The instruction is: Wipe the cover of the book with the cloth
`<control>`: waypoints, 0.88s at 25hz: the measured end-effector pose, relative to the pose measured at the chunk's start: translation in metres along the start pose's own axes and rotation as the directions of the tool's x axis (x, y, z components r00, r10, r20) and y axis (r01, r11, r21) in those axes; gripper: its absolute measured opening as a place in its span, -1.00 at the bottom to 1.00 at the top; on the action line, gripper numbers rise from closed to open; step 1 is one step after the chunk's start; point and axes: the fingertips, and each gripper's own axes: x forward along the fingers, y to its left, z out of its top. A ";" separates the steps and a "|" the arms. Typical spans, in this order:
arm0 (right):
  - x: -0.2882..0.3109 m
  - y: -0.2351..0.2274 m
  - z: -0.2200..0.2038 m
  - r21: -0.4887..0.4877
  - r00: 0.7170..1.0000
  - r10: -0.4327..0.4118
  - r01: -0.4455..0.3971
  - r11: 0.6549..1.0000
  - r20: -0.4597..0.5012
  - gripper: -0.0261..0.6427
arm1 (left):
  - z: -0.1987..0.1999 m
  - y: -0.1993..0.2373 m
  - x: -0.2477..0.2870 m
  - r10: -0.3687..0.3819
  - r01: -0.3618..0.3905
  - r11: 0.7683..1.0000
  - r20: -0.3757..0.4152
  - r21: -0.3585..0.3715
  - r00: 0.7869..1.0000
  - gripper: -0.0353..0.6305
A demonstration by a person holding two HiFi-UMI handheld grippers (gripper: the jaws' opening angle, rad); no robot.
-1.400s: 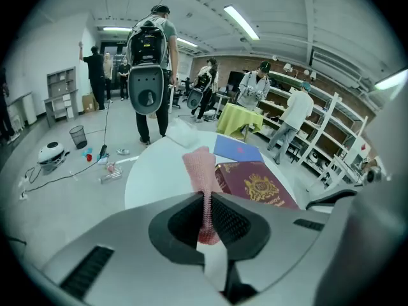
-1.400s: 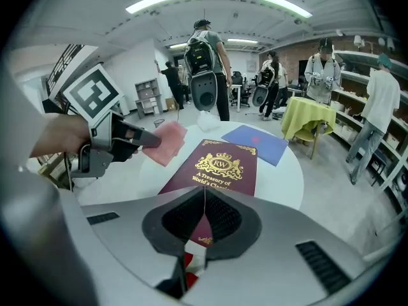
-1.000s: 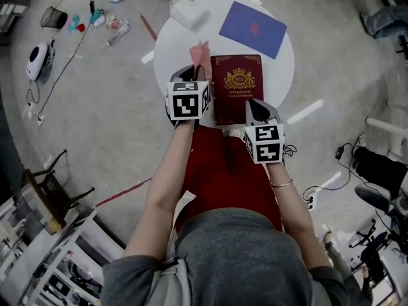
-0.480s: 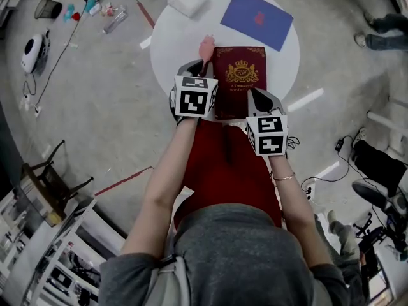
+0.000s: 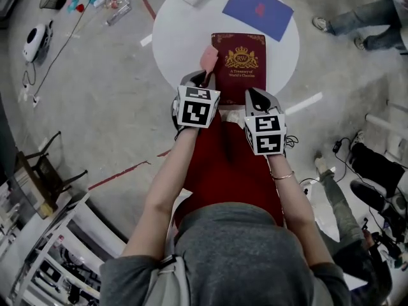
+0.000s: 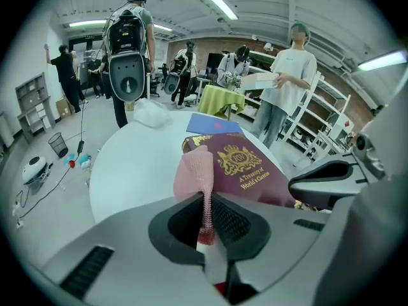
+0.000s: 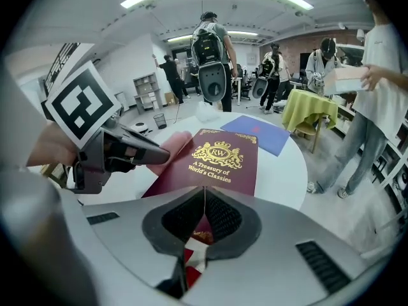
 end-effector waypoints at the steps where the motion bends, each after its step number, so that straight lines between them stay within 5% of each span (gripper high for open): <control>1: -0.003 0.002 -0.003 -0.005 1.000 0.003 -0.003 1.000 0.001 -0.83 | -0.005 -0.003 -0.003 0.000 0.000 1.000 -0.001 -0.004 1.000 -0.80; 22: -0.052 0.016 -0.043 -0.042 0.998 0.019 -0.017 0.999 0.053 -0.83 | -0.074 -0.071 -0.044 -0.012 0.012 1.000 0.007 0.019 1.000 -0.80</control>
